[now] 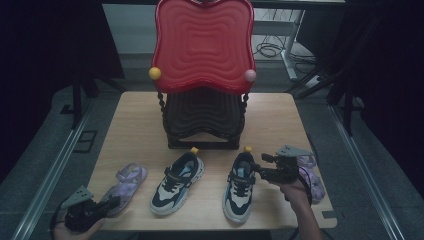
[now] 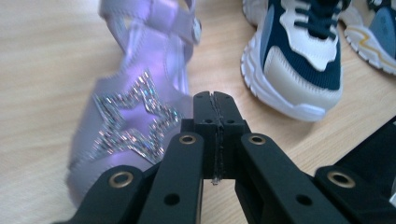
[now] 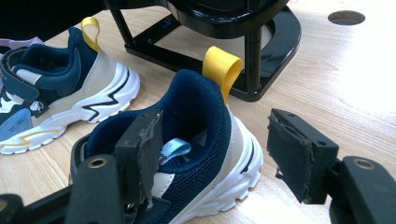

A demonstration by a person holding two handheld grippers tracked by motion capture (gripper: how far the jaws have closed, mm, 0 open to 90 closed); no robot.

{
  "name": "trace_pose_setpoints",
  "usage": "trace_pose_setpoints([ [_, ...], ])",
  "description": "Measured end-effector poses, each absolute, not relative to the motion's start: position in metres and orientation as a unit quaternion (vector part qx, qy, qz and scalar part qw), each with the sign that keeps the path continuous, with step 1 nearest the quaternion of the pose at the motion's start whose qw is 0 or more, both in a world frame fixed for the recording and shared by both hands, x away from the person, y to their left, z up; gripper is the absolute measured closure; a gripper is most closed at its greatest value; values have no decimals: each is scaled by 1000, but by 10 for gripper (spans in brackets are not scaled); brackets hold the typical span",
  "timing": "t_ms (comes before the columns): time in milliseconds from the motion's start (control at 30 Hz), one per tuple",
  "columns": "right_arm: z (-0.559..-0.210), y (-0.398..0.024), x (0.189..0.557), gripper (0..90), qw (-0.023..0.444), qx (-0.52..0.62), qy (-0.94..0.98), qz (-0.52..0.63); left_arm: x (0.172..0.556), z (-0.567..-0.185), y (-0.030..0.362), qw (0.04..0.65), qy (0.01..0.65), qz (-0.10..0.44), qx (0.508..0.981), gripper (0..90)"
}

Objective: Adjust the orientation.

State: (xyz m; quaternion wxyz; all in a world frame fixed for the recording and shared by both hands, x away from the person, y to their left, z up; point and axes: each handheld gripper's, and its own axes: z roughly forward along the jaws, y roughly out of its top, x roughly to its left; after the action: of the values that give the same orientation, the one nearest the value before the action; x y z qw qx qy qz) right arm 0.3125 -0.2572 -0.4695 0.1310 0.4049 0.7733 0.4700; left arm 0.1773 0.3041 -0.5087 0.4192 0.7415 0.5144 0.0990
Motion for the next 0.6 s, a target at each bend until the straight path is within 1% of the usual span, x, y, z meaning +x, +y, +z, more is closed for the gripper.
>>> trace_pose_setpoints([
  [200,-470,-259,313,359,132,407,771,471,177,-519,299,398,523,88,749,898],
  [400,-471,-261,314,361,135,413,769,468,178,-526,297,390,529,82,749,900],
  [600,-470,-259,313,362,139,409,771,467,176,-525,299,374,537,95,750,900],
])
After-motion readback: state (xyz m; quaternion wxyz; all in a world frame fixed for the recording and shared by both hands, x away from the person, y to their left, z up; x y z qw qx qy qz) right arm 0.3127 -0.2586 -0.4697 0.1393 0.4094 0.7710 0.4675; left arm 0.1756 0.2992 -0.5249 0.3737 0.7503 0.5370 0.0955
